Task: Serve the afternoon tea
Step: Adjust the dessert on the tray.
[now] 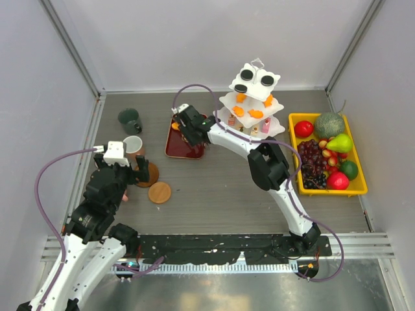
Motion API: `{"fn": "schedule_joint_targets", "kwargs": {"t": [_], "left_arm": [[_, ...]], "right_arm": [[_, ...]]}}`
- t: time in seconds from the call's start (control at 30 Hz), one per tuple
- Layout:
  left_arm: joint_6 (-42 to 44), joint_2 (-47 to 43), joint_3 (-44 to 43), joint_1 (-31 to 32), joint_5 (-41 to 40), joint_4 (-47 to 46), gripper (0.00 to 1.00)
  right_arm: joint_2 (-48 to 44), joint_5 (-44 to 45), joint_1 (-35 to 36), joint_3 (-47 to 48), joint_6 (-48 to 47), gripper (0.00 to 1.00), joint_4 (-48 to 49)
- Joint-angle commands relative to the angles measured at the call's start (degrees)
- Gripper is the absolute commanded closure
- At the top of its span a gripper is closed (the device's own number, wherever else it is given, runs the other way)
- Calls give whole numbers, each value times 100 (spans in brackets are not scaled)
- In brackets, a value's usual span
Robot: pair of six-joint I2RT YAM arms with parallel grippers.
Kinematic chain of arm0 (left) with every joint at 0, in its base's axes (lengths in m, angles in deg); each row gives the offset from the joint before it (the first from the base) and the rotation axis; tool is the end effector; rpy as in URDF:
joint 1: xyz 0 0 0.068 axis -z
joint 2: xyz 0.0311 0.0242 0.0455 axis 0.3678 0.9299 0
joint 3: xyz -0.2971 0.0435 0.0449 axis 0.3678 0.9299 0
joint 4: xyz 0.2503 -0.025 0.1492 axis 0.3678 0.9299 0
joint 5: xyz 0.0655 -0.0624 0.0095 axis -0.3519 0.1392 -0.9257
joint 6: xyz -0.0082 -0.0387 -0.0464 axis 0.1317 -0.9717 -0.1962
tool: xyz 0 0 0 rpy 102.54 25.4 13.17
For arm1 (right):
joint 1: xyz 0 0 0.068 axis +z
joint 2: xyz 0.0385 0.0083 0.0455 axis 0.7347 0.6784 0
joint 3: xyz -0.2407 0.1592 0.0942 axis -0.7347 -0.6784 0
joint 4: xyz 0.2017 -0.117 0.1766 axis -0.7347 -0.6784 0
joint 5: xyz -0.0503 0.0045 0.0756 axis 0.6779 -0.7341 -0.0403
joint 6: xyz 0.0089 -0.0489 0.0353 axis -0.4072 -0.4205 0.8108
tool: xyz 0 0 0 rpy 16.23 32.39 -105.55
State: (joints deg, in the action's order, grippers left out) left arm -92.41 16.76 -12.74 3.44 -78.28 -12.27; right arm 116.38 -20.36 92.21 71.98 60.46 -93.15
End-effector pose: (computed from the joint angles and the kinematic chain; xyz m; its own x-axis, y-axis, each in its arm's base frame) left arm 0.1138 -0.0363 0.3444 -0.2328 -0.0555 -0.9709 0.0691 0.9949 -0.0735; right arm 0.4246 0.4064 0.2028 -0.5233 -0.5650 -0.6379 -0.5765 0.7860 -0.2232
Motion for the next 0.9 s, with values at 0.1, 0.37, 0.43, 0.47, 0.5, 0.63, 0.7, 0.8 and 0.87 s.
{"fn": "schedule_joint_targets", "kwargs": {"t": [0.1, 0.37, 0.43, 0.47, 0.5, 0.63, 0.7, 0.8, 0.87], "left_arm": [[64, 8, 17, 12, -36, -262, 1], [73, 8, 26, 12, -62, -271, 1], [64, 8, 34, 12, -53, -271, 1], [64, -1, 26, 12, -53, -271, 1], [73, -1, 34, 21, -44, -271, 1], [64, -18, 34, 12, -53, -271, 1], [73, -18, 17, 12, -53, -262, 1], [73, -18, 34, 12, -62, -271, 1], [73, -18, 34, 12, -62, -271, 1]], "right_arm": [[92, 51, 25, 372, -31, 49, 136], [259, 208, -19, 777, 22, 52, -417], [189, 270, -54, 760, 92, 52, -619], [119, 288, -63, 733, 153, 52, -724], [93, 323, -89, 690, 171, 53, -786], [-223, 367, -107, 374, 145, 53, -945], [-355, 376, -116, 277, 119, 53, -980], [-487, 350, -116, 241, 110, 54, -1138], [-593, 324, -107, 188, 145, 54, -1165]]}}
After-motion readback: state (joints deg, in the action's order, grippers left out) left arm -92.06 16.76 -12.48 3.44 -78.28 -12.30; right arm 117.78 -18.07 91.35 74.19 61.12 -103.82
